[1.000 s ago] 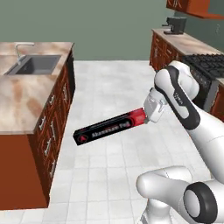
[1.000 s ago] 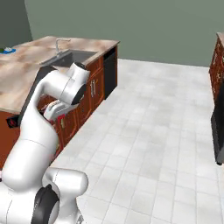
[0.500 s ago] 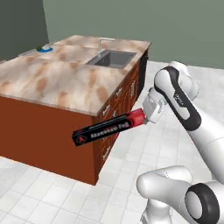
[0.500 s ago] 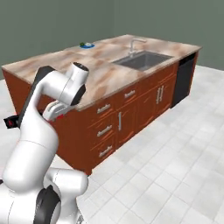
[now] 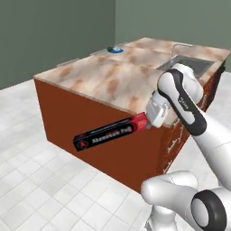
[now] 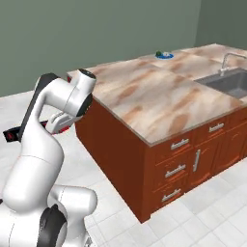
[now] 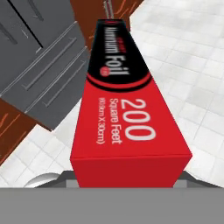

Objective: Retrieve the tupperware and aluminum foil from the cabinet and place them on the dining counter near the plate with fish and lime to prepare for storing leftovers.

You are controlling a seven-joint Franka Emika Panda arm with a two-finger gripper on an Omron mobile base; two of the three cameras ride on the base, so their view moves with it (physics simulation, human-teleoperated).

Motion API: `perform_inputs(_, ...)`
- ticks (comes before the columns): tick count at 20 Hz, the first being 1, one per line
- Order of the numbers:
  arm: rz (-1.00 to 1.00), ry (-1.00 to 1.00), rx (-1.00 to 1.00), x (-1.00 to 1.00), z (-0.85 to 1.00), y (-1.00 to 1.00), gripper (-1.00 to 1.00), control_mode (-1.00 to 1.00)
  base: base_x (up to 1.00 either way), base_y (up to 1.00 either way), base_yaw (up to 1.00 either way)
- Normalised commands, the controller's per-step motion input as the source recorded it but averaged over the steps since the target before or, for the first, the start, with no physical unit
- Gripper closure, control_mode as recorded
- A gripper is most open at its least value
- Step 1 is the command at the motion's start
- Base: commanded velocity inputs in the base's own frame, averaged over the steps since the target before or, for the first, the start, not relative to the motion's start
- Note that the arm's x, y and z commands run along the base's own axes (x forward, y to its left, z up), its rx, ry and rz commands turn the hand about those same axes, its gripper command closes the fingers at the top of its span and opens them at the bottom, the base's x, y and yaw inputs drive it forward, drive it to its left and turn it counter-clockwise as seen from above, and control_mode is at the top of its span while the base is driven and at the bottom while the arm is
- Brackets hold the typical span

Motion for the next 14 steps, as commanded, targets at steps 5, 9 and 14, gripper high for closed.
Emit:
perform_inputs(5,0.0,0.0,0.0,0.0,0.0,0.0,1.0,1.0,0.87,0.58,0.39)
perform_inputs(9,0.0,0.0,0.0,0.0,0.0,0.0,1.0,1.0,1.0,0.64,0.28)
perform_inputs(14,0.0,0.0,0.0,0.0,0.0,0.0,1.0,1.0,1.0,0.97,0.0)
